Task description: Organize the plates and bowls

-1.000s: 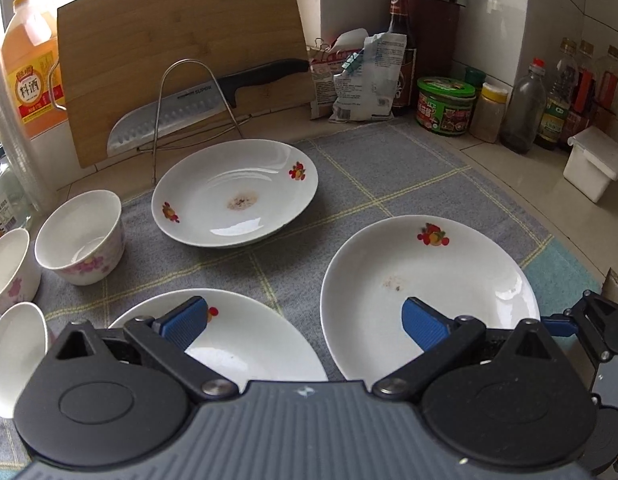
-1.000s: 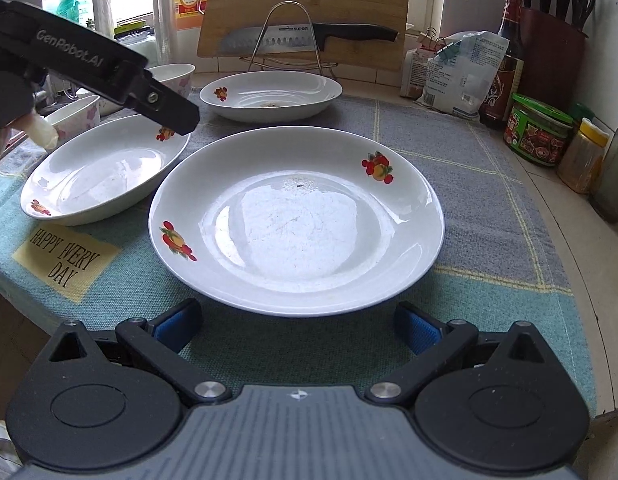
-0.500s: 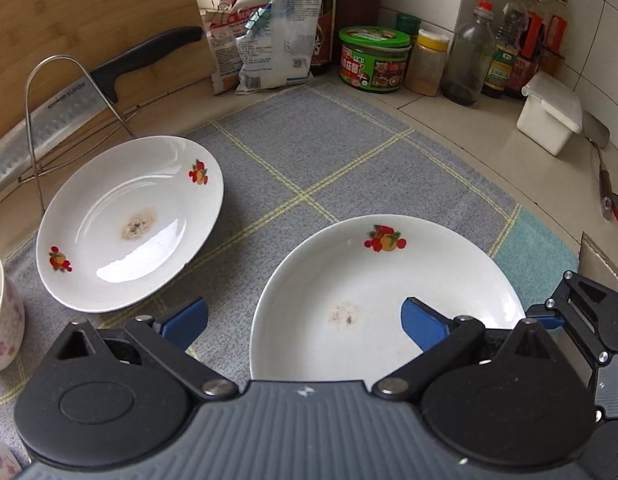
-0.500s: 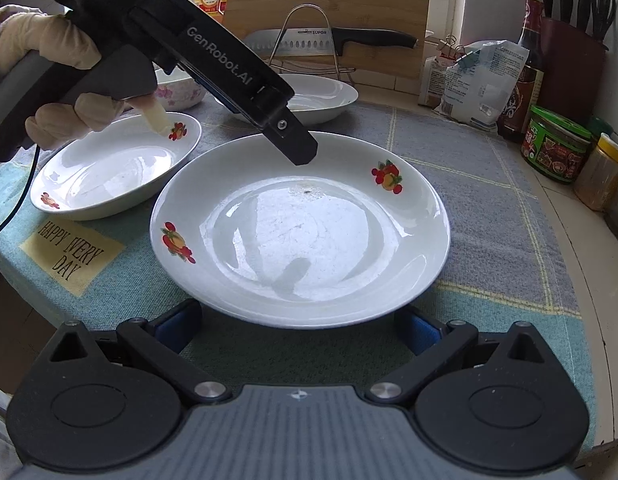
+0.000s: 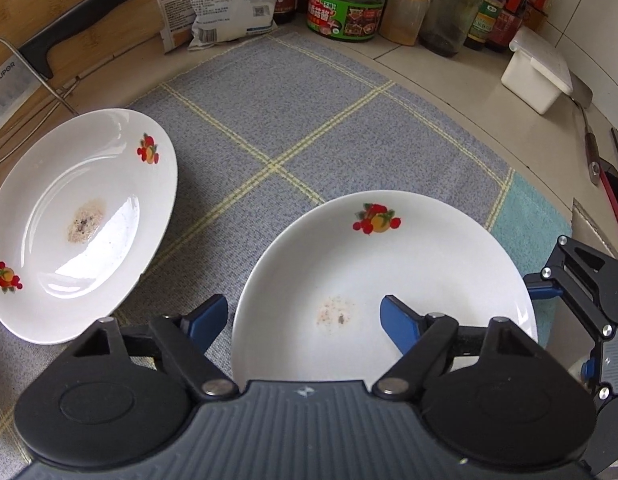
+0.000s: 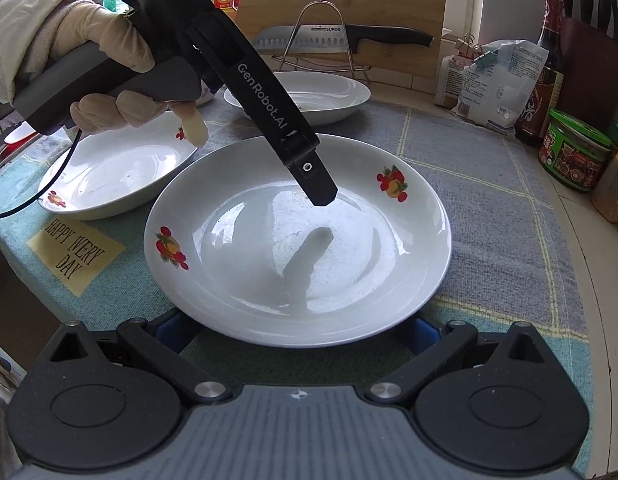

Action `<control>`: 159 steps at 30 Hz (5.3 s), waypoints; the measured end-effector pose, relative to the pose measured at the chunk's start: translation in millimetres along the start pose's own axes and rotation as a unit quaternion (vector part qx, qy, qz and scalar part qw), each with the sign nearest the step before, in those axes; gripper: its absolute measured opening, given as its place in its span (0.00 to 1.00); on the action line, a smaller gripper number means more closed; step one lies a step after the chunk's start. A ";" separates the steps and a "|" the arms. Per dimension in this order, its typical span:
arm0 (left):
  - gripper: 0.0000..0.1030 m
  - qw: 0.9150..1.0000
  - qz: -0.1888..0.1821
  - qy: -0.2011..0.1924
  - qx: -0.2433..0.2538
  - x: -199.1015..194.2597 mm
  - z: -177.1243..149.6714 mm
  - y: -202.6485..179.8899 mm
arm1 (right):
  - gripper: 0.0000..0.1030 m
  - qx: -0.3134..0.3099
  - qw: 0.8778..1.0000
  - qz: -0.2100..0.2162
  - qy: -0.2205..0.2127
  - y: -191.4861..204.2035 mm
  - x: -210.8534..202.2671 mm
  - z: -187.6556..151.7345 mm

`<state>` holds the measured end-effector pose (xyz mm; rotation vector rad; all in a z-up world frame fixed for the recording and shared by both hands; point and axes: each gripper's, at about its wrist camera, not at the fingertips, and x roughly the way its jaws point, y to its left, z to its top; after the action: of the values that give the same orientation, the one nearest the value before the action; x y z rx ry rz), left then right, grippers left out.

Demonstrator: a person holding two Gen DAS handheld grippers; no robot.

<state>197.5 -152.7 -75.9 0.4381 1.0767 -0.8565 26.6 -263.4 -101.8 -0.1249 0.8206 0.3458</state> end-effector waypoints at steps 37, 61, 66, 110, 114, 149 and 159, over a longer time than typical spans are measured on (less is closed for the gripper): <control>0.70 0.999 -0.030 0.025 0.014 -0.4 19.6 -1.4 | 1.00 -0.015 0.999 0.018 0.024 -10.3 -1.4 14.7; 0.70 1.000 -0.022 -0.005 0.009 32.5 115.6 -5.3 | 1.00 -0.015 1.000 0.016 0.018 -102.0 10.3 43.9; 0.70 1.000 -0.023 -0.012 0.010 43.4 134.6 -4.2 | 1.00 -0.011 1.000 0.010 0.017 -115.1 17.5 47.7; 0.84 0.997 0.030 -0.065 0.008 45.9 151.2 -10.1 | 1.00 0.045 0.998 -0.024 0.034 -157.2 36.3 53.2; 0.86 0.996 0.038 -0.081 0.003 23.4 138.6 -13.6 | 1.00 0.056 0.997 -0.038 0.039 -154.2 31.4 53.2; 0.90 0.973 0.107 -0.178 -0.103 -105.2 -66.8 -42.9 | 1.00 0.037 0.999 -0.020 0.025 -25.6 -8.0 78.0; 0.90 0.967 0.125 -0.186 -0.121 -136.4 -123.0 -24.1 | 1.00 0.029 0.999 -0.021 0.034 23.5 -6.2 88.5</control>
<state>78.7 -29.6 -4.8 0.1897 0.7453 -0.5449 75.9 -221.5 -36.7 -0.0996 0.8929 0.2796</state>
